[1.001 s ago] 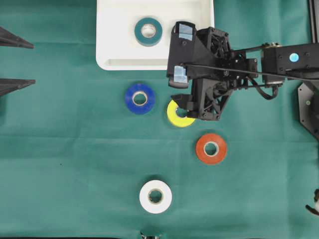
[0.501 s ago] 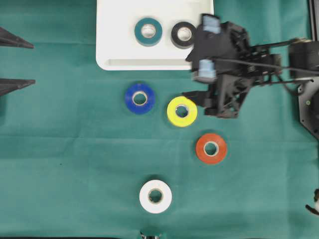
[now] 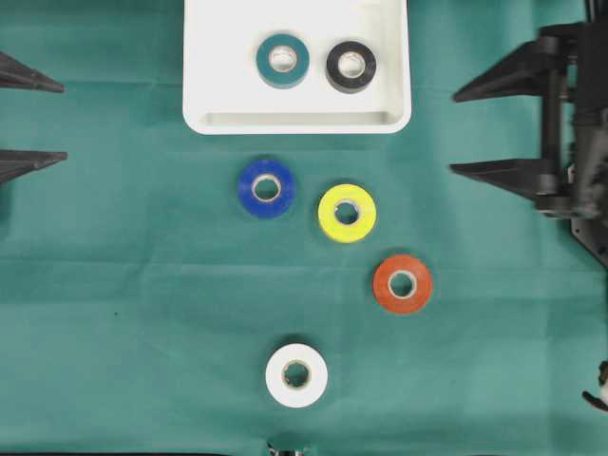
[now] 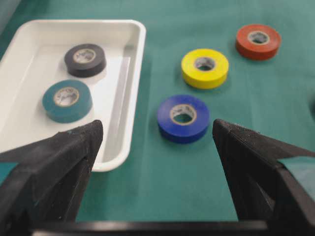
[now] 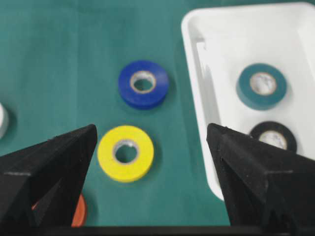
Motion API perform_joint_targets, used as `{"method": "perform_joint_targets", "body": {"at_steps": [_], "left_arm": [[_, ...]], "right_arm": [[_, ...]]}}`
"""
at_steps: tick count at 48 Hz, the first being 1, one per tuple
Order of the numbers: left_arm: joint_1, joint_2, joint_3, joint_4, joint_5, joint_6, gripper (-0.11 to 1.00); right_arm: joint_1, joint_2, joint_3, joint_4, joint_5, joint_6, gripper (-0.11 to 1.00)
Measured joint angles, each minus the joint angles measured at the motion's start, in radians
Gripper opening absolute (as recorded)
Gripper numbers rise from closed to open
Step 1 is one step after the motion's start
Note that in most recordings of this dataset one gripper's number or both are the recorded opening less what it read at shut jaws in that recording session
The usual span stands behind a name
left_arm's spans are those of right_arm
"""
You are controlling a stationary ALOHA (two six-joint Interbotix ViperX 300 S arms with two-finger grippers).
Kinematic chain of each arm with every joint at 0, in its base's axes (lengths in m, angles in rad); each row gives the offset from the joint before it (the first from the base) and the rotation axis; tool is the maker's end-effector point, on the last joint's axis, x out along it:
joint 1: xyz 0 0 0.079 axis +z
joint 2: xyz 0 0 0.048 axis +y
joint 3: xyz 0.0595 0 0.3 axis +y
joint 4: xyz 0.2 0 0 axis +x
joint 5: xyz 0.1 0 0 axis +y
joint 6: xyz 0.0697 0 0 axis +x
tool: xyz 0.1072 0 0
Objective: Pick up the tape from a random location and place it into the white case.
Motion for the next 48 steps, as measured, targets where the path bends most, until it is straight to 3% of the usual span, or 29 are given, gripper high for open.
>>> {"method": "perform_joint_targets", "body": {"at_steps": [24,48], "left_arm": [[0.0,0.0,0.002,-0.002,-0.002,-0.002,0.96],[0.0,0.0,0.005,-0.002,-0.003,-0.003,0.96]], "right_arm": [[0.0,-0.287,0.278,0.003,-0.072,0.0,0.86],[0.0,-0.304,0.308,0.003,-0.1,0.0,0.86]]}}
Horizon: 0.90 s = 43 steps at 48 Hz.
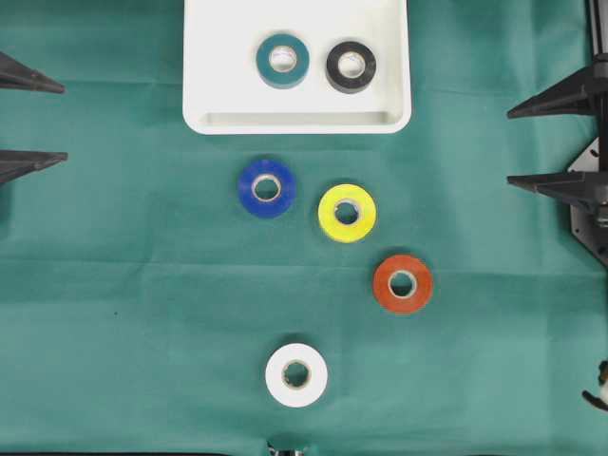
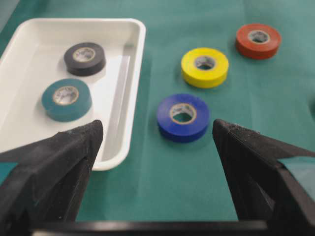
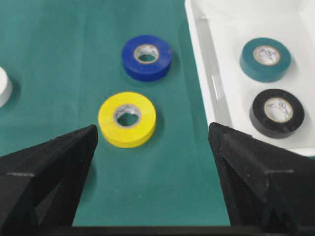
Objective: Pick up the tape from a random location and place it into the white case.
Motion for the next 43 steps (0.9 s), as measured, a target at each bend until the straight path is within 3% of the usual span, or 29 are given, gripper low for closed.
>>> {"method": "perform_joint_targets", "body": {"at_steps": [19,37,43], "left_arm": [[-0.026,0.0,0.0,0.0,-0.002,-0.002,0.96],[-0.17,0.0,0.0,-0.003,-0.046,-0.006,0.96],[-0.181,0.002,0.0,-0.003,-0.051,-0.006,0.96]], "right_arm": [[0.0,0.002,0.0,0.0,-0.002,0.0,0.86],[-0.002,0.0,0.0,-0.002,-0.008,0.0,0.86],[0.0,0.0,0.0,-0.002,-0.009,0.0,0.86]]}}
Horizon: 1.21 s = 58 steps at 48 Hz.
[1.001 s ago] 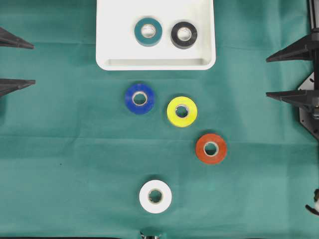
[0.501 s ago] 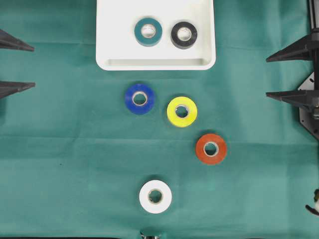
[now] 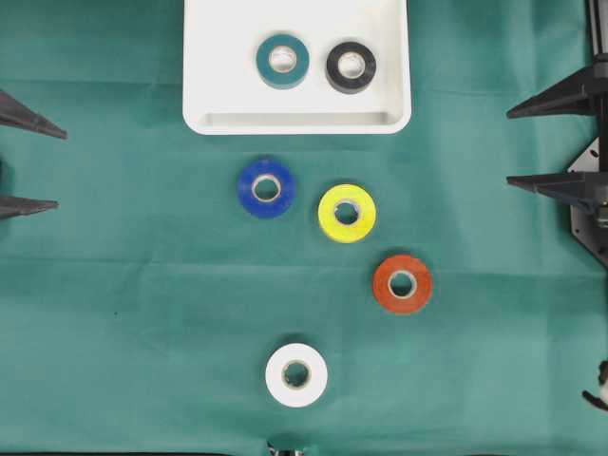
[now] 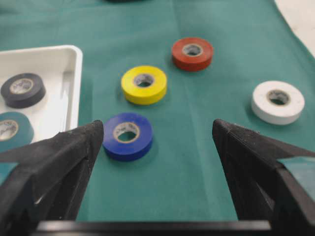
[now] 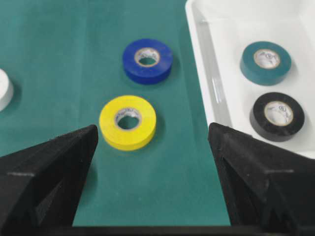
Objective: Pick up the tape from a random location and place it into the white case.
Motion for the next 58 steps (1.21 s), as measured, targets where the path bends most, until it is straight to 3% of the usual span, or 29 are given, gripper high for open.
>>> {"method": "perform_joint_targets", "body": {"at_steps": [12,35,42,58], "left_arm": [[0.0,0.034,0.003,0.0,-0.026,0.0,0.96],[0.026,0.233,-0.012,0.0,-0.264,0.005,0.96],[0.028,0.328,-0.052,0.0,-0.322,0.005,0.96],[0.028,0.572,-0.23,0.0,-0.336,0.021,0.96]], "right_arm": [[-0.002,0.0,0.0,0.002,-0.002,0.0,0.86],[-0.002,0.0,0.0,0.0,-0.003,0.0,0.86],[0.0,0.0,0.0,0.0,-0.003,0.0,0.86],[0.0,0.0,0.0,-0.002,-0.002,0.0,0.86]]}}
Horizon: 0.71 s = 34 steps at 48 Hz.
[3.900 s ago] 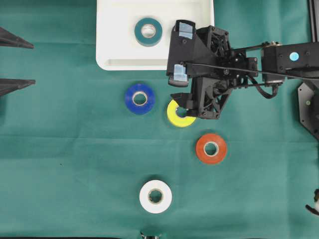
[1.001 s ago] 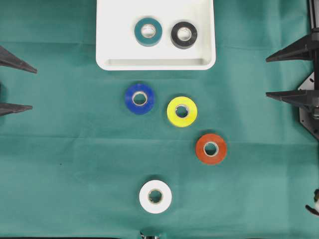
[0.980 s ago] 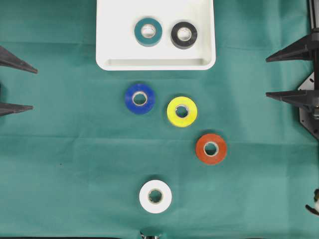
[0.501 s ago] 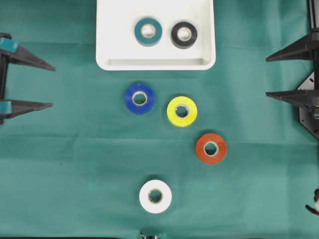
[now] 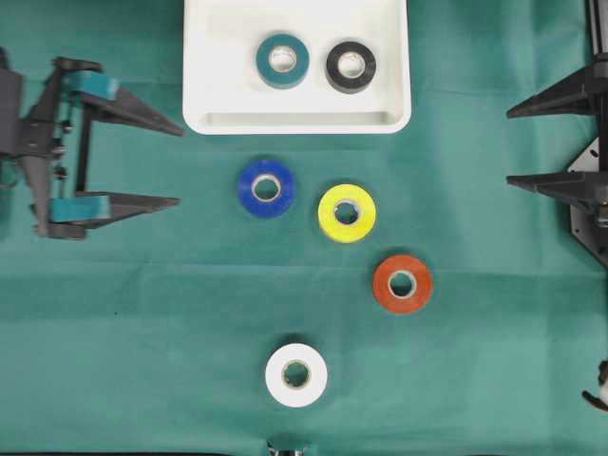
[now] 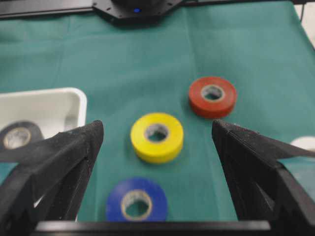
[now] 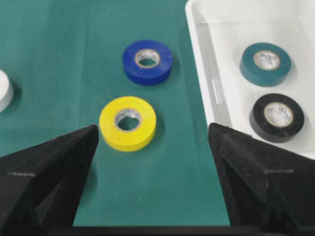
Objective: Pick up the tape from a random location and place it into the white case.
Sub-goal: 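Move the open left gripper right over the blue tape roll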
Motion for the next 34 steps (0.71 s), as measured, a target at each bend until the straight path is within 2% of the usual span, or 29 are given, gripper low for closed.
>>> {"method": "perform_joint_targets", "body": {"at_steps": [19,34], "left_arm": [[0.0,0.259,-0.238,0.0,-0.002,0.02,0.96],[0.0,0.318,-0.307,0.002,-0.002,0.023,0.96]], "right_arm": [[0.0,0.002,0.0,0.002,-0.002,0.0,0.86],[0.0,0.0,0.0,0.0,-0.002,0.0,0.86]]}}
